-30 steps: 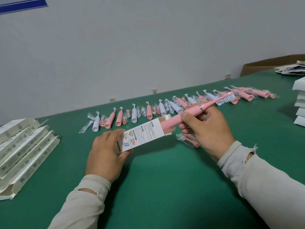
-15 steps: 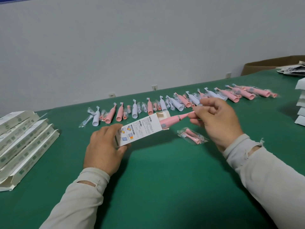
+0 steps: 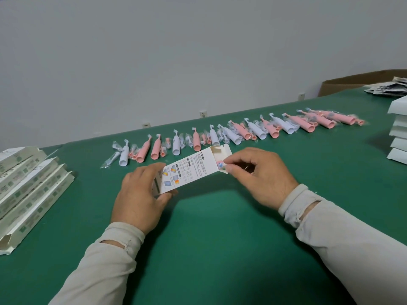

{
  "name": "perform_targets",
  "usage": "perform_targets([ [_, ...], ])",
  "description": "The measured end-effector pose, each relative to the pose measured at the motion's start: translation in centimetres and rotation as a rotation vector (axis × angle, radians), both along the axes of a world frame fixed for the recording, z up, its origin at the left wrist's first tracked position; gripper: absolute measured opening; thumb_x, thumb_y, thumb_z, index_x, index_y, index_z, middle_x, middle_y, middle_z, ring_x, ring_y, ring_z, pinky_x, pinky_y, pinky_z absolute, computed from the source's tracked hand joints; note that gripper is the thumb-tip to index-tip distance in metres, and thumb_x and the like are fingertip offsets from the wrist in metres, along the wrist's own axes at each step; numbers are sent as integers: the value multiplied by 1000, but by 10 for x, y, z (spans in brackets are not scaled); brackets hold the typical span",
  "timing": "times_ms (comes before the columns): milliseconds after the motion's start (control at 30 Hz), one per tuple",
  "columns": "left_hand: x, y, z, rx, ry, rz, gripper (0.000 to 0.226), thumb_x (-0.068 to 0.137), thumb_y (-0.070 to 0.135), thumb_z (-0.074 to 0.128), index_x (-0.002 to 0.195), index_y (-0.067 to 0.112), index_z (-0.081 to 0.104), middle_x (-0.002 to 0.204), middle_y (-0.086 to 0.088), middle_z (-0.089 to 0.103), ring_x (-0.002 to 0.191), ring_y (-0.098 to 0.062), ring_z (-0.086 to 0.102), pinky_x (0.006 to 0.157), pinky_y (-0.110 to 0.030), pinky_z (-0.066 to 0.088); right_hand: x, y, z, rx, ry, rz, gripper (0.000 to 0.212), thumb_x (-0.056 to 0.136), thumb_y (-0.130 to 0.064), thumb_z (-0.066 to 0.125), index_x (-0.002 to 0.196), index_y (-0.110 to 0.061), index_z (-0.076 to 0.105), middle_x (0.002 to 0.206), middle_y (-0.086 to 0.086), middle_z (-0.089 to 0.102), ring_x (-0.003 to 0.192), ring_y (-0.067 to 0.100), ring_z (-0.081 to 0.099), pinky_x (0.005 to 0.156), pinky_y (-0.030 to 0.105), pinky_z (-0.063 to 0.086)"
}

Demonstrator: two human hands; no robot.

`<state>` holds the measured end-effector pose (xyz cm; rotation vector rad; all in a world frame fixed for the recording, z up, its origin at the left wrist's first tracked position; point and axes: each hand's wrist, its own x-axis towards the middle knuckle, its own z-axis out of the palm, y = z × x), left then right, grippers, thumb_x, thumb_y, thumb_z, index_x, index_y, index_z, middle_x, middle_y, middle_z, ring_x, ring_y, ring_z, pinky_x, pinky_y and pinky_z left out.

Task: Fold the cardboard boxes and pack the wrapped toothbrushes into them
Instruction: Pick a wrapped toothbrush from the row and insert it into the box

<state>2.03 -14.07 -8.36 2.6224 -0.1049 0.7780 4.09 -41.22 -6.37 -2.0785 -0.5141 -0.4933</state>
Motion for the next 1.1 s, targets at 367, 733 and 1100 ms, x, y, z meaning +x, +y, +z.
perform_targets([
  [367,2,0,-2,-8,-2,-30,54,76,32,82,124,34,58,118,9,60,111,-21,47,89,-31,34,-6,8,3,-27,41,155,18,94,-10,64,101,-20,77,93,-8,66,86,5,60,80,9,42],
  [733,0,0,0,-51,10,106,54,77,32,82,125,30,58,119,1,60,112,-29,45,87,-45,43,34,-45,-5,-230,292,-341,5,92,-31,62,91,-32,67,96,-15,69,84,11,62,86,30,50],
  [1100,1,-4,2,-55,49,86,51,78,34,81,124,31,59,119,3,60,114,-27,46,90,-46,46,19,-18,8,-597,14,-381,18,90,-50,58,81,-35,62,89,-14,55,94,15,51,72,30,41],
])
